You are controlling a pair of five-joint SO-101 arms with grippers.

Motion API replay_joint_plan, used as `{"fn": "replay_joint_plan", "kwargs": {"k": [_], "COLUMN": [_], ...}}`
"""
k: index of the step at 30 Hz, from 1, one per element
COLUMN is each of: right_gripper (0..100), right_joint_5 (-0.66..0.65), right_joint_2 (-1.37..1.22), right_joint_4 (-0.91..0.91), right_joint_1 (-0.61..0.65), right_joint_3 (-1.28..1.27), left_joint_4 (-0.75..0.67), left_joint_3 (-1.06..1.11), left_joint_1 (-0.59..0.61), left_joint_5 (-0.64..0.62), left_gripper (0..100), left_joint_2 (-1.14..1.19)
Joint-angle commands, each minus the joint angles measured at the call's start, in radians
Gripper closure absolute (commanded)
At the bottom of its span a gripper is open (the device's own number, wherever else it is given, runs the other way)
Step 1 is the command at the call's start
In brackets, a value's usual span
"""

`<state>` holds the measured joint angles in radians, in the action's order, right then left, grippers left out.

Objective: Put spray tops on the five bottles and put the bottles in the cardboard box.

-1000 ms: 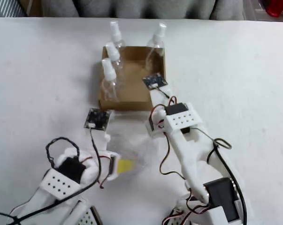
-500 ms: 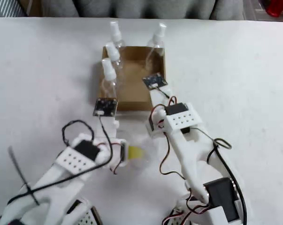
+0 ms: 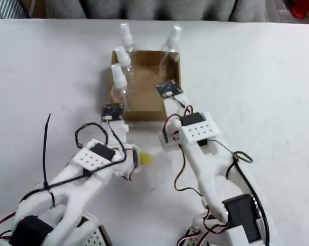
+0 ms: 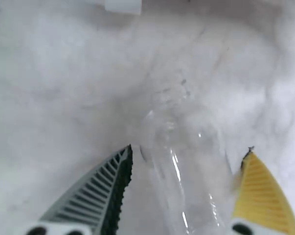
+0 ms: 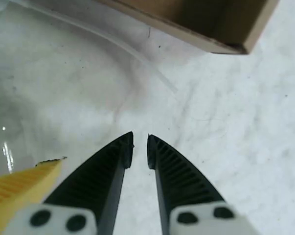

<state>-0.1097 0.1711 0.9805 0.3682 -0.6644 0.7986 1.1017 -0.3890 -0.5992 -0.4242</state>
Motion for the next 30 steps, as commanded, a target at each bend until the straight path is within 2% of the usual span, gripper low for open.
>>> {"fn": "replay_joint_plan", "kwargs": {"k": [1,9,11,13,16,19,22,25,30], "right_gripper": [98.3,98.3,98.3,98.3,98.3,98.3,98.3,98.3,98.3], "right_joint_5": [-0.009,-0.009,-0.009,-0.009,-0.009,-0.009,-0.002,-0.002,0.000], "right_joint_2": [0.004,0.004,0.004,0.004,0.004,0.004,0.007,0.005,0.008], "right_joint_4": [0.007,0.007,0.007,0.007,0.007,0.008,0.028,0.033,0.030], "right_joint_1": [-0.004,-0.007,-0.007,-0.008,-0.008,-0.008,-0.002,0.002,0.071], "right_joint_3": [0.034,0.034,0.034,0.034,0.034,0.034,0.035,0.035,0.012], "left_joint_4": [-0.014,-0.012,-0.012,-0.014,-0.052,-0.040,0.060,0.104,0.028], "left_joint_3": [-0.020,0.017,0.018,0.011,0.008,-0.006,-0.078,-0.143,-0.158], "left_joint_1": [0.015,0.016,0.030,0.064,0.143,0.259,0.377,0.509,0.671], "left_joint_5": [-0.008,-0.005,-0.003,-0.003,0.063,0.196,0.279,0.301,0.302], "left_gripper": [67,68,73,82,99,93,95,98,98], "left_joint_2": [0.001,0.001,0.001,0.001,0.001,-0.001,-0.001,-0.001,-0.001]}}
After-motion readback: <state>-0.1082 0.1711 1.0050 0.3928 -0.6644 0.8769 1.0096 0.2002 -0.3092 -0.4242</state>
